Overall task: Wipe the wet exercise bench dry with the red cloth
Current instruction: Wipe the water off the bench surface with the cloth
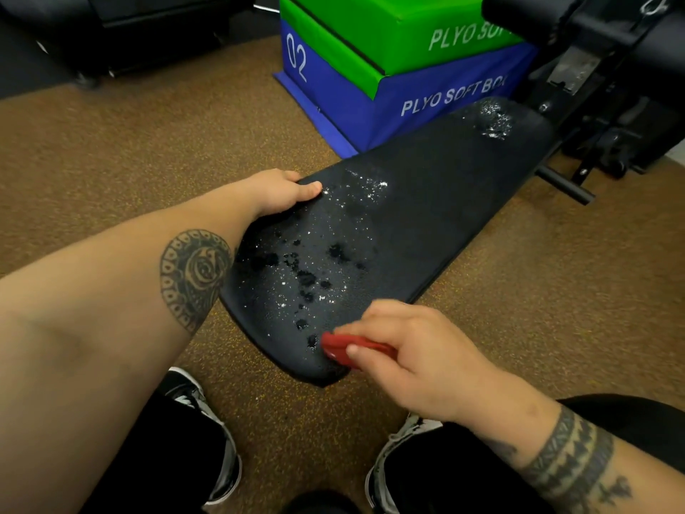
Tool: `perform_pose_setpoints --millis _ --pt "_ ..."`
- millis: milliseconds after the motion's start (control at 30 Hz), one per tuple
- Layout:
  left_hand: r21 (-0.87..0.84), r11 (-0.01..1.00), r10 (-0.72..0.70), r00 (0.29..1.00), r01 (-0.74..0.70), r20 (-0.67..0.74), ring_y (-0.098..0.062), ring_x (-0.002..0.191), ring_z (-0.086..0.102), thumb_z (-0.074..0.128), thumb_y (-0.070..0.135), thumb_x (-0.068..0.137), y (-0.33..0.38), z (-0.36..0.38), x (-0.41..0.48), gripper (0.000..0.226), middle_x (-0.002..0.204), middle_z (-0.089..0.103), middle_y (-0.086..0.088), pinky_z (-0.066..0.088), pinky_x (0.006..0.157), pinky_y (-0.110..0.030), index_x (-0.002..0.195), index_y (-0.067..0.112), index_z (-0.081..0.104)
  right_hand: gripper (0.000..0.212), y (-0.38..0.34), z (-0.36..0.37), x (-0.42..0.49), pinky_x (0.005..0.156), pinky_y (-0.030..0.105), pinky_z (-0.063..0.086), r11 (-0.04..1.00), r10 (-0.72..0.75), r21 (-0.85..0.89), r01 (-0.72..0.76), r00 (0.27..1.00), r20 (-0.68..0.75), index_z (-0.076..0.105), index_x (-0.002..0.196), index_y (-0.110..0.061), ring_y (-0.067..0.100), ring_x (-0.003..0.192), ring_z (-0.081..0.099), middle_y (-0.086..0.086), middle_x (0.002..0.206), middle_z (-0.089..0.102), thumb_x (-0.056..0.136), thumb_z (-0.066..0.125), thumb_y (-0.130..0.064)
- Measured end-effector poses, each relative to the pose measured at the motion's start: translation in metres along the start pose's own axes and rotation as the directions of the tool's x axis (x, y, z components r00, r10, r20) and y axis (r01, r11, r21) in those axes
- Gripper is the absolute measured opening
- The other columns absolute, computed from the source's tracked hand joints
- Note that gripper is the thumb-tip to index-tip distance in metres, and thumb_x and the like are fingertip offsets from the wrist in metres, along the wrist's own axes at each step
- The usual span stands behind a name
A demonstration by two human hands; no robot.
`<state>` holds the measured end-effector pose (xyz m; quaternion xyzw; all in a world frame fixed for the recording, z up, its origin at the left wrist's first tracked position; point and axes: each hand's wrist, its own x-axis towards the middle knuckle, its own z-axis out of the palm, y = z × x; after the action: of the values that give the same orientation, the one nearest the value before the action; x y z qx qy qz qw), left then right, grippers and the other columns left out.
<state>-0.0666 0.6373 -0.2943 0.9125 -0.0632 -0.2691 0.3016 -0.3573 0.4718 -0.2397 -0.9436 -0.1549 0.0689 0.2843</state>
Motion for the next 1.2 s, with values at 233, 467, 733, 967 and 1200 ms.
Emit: perform_pose_setpoints --millis 233,467,733,967,1200 --pt "-0.018 1.000 -0.008 1.000 0.009 0.012 -0.028 0.136 0.046 0.053 0.095 0.051 0.001 -0.002 -0.003 0.109 0.151 0.046 0.005 0.032 0.114 -0.053 0.143 0.037 0.047 0.039 -0.011 0.013 -0.004 0.082 0.036 0.053 0.991 -0.076 -0.093 0.098 0.973 0.219 0.068 0.115 -0.038 0.016 0.093 0.063 -0.009 0.098 0.062 0.089 0.044 -0.052" --pt "0.007 1.000 0.001 0.999 -0.001 0.045 -0.027 0.133 0.049 0.048 0.096 0.055 0.003 -0.008 0.001 0.105 0.146 0.052 0.002 0.034 0.115 -0.050 0.139 0.033 0.053 0.033 0.016 -0.030 0.017 0.085 0.044 0.055 0.836 0.266 0.531 -0.139 0.949 -0.171 0.074 0.104 -0.027 0.013 0.087 0.071 -0.005 0.091 0.075 0.089 0.054 -0.048" --pt "-0.177 0.957 0.199 0.963 -0.231 -0.184 -0.023 0.113 0.063 0.042 0.049 0.102 0.045 -0.043 -0.027 0.043 0.130 0.066 -0.003 0.044 0.098 -0.035 0.120 0.019 0.067 0.028 0.006 -0.071 0.088 0.076 0.049 0.055 0.759 0.392 0.629 -0.170 0.890 -0.233 0.067 0.087 -0.019 0.034 0.078 0.069 0.014 0.082 0.072 0.086 0.060 -0.045" --pt "-0.828 0.543 0.292 0.956 -0.144 0.025 -0.021 0.095 0.065 0.053 0.050 0.092 0.058 -0.083 -0.055 0.030 0.101 0.069 -0.001 0.050 0.092 -0.044 0.103 0.025 0.065 0.015 -0.012 -0.108 0.218 0.063 0.023 0.046 0.830 0.375 0.542 -0.128 0.848 -0.375 0.065 0.093 -0.022 0.015 0.083 0.063 -0.001 0.093 0.069 0.097 0.056 -0.033" --pt "-0.524 0.641 0.244 0.796 -0.560 -0.553 -0.015 0.082 0.059 0.082 0.037 0.075 0.045 -0.140 -0.042 0.028 0.083 0.063 0.001 0.048 0.077 -0.033 0.076 0.024 0.057 0.026 -0.006 -0.144 0.276 0.083 0.031 0.051 0.944 0.229 0.326 -0.049 0.809 -0.541 0.075 0.106 -0.016 0.018 0.096 0.066 0.000 0.100 0.074 0.095 0.062 -0.036"
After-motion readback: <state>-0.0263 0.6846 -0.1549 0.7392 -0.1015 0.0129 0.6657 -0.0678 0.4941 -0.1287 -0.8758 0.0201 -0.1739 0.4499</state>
